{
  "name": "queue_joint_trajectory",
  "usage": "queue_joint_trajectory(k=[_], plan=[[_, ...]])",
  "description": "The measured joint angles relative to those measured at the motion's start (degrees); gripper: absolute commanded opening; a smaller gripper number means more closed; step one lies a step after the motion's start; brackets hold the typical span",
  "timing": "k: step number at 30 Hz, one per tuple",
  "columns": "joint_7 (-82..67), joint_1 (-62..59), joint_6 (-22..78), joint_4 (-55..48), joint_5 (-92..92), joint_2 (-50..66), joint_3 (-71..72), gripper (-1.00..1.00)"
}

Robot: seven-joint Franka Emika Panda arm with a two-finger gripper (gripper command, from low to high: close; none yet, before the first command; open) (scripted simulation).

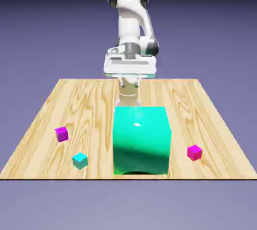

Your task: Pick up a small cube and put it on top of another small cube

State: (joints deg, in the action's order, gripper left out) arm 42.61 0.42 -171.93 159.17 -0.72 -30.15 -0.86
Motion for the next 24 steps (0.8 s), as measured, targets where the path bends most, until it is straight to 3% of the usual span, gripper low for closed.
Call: queue_joint_trajectory(k=[24], plan=[[3.0, -5.3, 41.4, -36.5, -14.3, 49.8, -17.0, 0.0]])
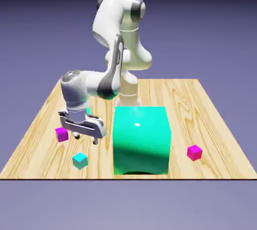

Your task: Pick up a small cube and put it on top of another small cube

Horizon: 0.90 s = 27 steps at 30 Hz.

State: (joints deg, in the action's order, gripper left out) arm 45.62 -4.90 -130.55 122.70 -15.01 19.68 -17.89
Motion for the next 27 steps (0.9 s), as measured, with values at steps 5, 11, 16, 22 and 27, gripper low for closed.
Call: queue_joint_trajectory(k=[5, 11, 16, 22, 27], plan=[[0.6, -1.1, 8.5, -7.5, -2.9, 10.3, -3.5, 0.0], [-1.7, -2.2, 0.6, -5.5, -6.5, 16.6, -0.8, -1.0], [-0.6, -2.0, 8.4, -5.8, -2.1, 8.7, -4.9, -1.0], [-9.2, -8.9, 7.6, 6.6, 5.8, -3.1, -15.4, -1.0], [-13.7, -12.2, 2.4, 11.7, 4.8, -2.4, -16.2, -1.0]])
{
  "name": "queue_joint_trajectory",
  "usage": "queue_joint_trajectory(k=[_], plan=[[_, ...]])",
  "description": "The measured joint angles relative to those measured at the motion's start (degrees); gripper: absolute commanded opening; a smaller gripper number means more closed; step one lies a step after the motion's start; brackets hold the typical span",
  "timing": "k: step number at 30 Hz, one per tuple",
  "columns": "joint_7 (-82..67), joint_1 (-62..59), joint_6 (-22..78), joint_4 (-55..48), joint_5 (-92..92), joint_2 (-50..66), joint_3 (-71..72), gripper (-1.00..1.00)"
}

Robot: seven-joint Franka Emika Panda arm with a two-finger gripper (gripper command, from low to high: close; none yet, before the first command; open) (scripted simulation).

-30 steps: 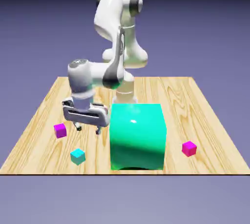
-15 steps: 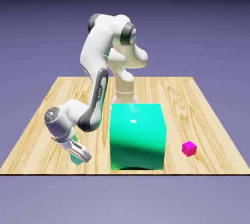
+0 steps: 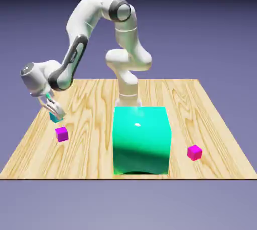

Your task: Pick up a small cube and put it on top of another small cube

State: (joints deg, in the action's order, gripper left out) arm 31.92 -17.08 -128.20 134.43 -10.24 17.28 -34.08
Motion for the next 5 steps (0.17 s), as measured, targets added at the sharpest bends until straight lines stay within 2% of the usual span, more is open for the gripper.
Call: queue_joint_trajectory(k=[1, 2, 5], plan=[[-1.1, -0.7, -2.5, 0.8, -1.6, 2.0, 1.0, -1.0], [-2.0, -1.3, -4.6, 1.6, -2.9, 3.7, 1.9, 1.0], [-0.8, -0.6, -2.1, 0.7, -1.1, 1.7, 0.9, 1.0]])
